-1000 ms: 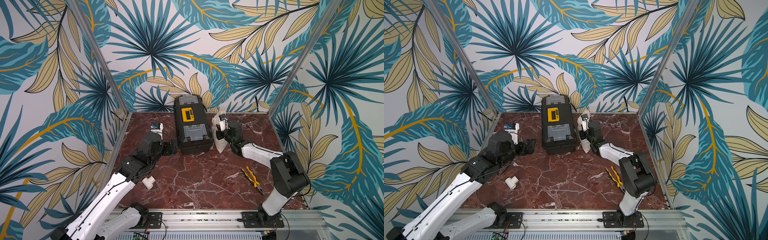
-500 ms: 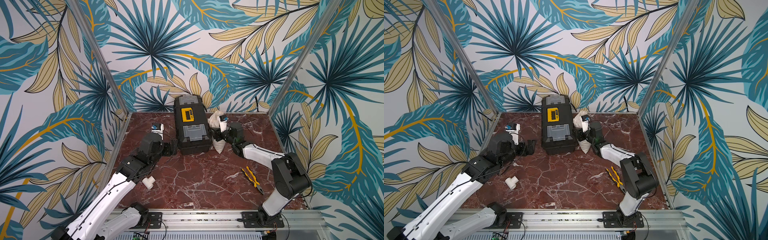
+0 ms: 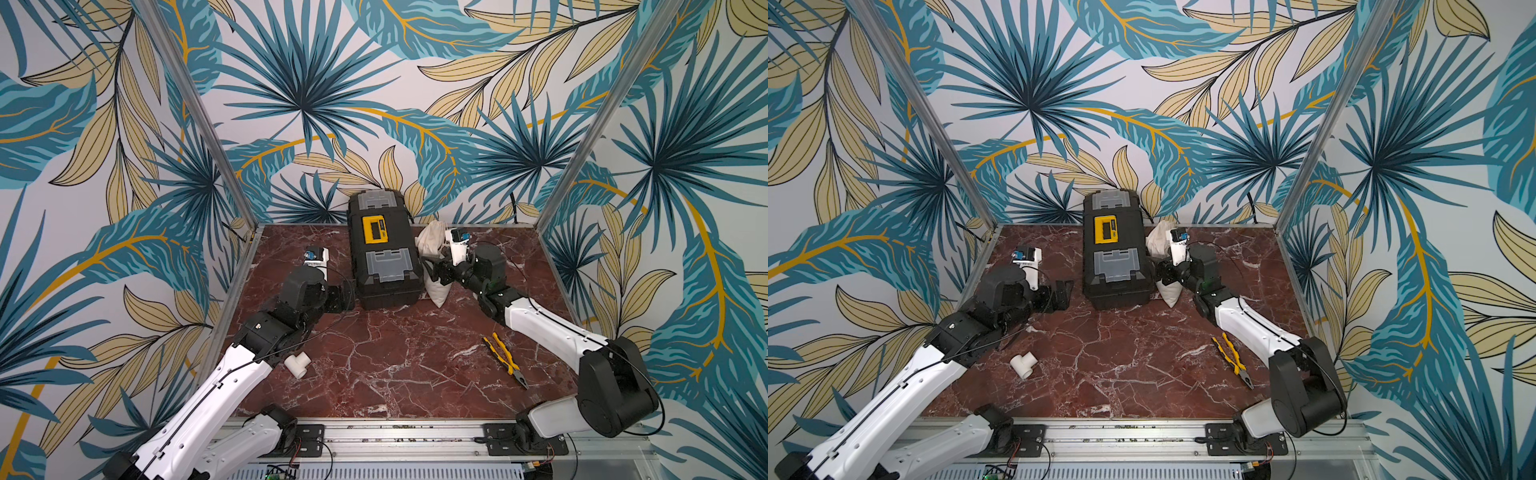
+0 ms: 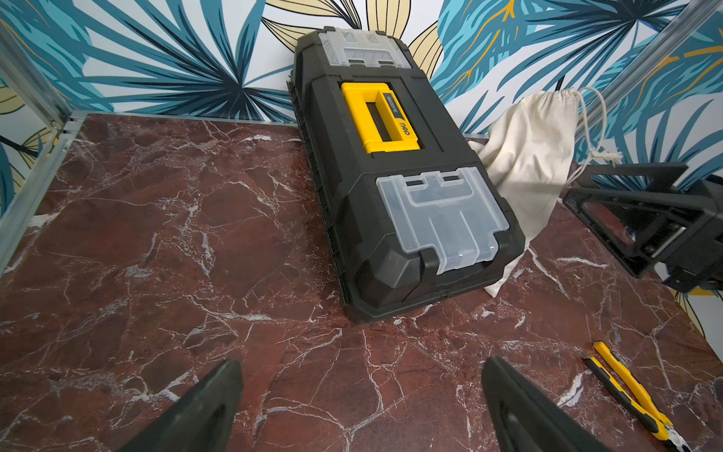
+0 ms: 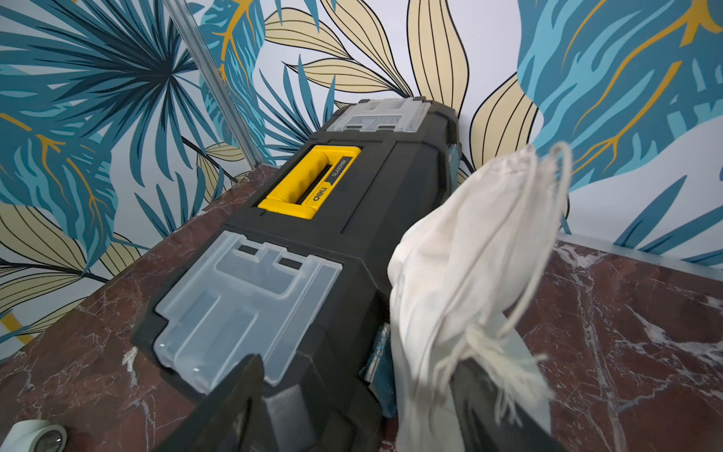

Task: Close the soil bag
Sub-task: Place the soil bag at the center of the board, then reset both arms

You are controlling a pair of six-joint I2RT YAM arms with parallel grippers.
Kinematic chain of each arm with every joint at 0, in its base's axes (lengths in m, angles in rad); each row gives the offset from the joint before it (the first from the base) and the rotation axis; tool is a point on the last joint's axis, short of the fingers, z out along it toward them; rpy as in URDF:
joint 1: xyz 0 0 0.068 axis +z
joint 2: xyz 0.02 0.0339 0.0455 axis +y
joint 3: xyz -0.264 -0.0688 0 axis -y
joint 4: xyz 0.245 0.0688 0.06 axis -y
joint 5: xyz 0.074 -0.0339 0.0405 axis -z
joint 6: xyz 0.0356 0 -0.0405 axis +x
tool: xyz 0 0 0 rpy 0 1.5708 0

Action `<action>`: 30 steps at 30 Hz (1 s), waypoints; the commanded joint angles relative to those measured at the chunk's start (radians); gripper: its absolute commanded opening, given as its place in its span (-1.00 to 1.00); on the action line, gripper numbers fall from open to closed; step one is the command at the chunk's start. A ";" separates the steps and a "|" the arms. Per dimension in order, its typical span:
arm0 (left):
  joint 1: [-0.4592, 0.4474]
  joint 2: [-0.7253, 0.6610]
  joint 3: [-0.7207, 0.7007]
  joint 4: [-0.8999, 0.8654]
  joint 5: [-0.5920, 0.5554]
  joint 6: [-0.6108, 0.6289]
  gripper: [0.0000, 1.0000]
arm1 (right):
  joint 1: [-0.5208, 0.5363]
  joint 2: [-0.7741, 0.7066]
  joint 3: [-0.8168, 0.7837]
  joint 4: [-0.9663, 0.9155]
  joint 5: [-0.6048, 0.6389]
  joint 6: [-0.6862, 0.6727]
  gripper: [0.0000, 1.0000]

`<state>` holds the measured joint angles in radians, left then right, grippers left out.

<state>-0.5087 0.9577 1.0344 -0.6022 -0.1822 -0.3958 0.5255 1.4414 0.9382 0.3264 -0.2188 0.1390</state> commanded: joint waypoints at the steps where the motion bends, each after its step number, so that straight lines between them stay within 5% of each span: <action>1: 0.003 0.006 -0.009 0.037 0.011 0.011 1.00 | 0.005 -0.041 -0.042 -0.054 -0.014 0.017 0.60; 23: 0.004 0.028 -0.021 0.044 -0.025 -0.007 1.00 | 0.002 -0.411 -0.002 -0.318 -0.100 -0.041 0.86; 30: 0.029 0.028 -0.031 0.090 -0.041 -0.008 1.00 | -0.071 -0.484 0.052 -0.333 -0.073 -0.054 0.95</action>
<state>-0.5037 0.9897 1.0126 -0.5575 -0.2058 -0.4015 0.4923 0.9733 0.9619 0.0212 -0.3004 0.1047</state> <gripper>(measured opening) 0.999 0.966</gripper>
